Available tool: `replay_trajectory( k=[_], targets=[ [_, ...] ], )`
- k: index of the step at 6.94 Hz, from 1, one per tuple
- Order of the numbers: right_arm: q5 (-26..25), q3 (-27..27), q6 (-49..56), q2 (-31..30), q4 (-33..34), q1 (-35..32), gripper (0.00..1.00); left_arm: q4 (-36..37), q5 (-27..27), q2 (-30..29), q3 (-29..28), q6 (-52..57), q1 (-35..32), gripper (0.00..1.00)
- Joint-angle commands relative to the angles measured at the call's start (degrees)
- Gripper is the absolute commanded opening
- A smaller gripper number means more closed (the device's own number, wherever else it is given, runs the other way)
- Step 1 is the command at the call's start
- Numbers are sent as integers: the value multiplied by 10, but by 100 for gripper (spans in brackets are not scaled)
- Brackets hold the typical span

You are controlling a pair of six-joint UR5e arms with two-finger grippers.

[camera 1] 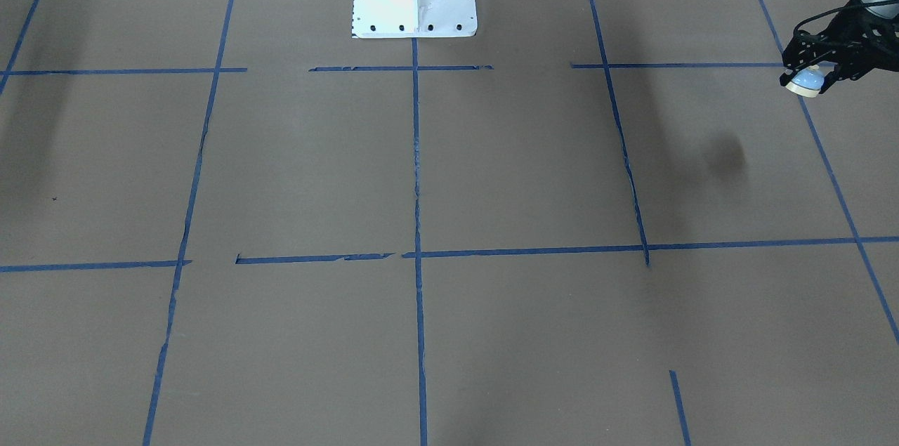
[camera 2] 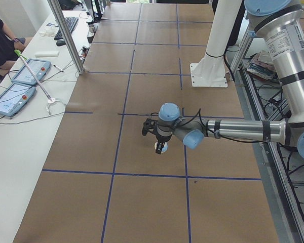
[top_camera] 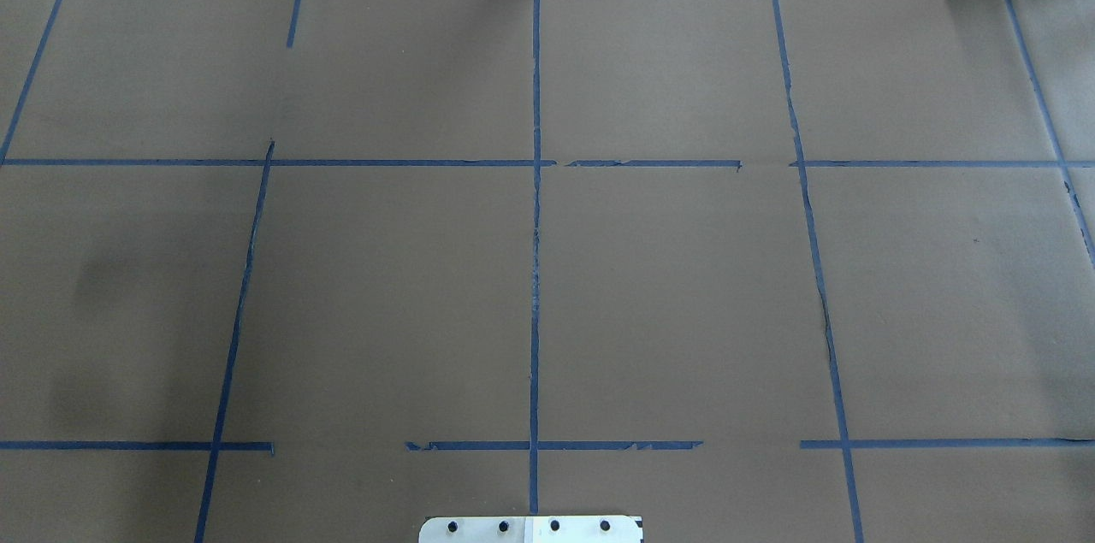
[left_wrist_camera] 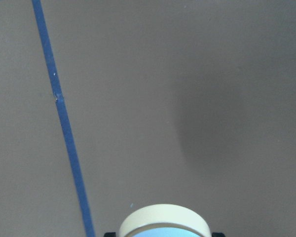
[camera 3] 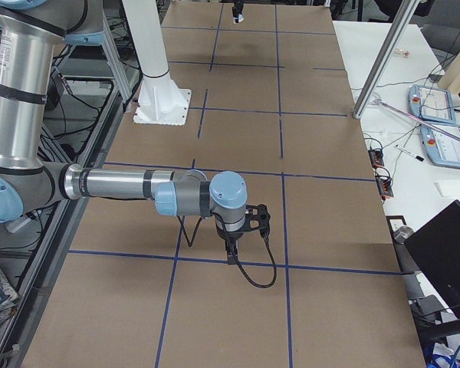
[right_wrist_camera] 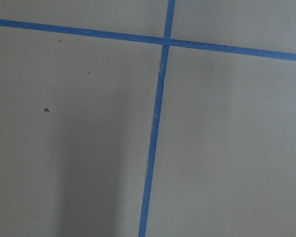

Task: Place and press bell with both arms
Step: 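Carry the bell with the left gripper toward the table's central grid crossing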

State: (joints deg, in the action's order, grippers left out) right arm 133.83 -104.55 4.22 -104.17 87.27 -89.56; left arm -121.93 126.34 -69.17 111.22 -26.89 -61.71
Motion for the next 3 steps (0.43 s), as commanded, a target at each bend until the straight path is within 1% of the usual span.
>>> replay_trajectory(
  k=[1,2,3],
  targets=[
    [1,0,0,-2,0,0,100,159,1,-75,78,-16,1,2],
    [0,0,1,-2,0,0,100,230,1,-141,84,-43,5,2],
    [0,0,0,-2,0,0,100,323,1,-219,83,-49,15,2]
  ],
)
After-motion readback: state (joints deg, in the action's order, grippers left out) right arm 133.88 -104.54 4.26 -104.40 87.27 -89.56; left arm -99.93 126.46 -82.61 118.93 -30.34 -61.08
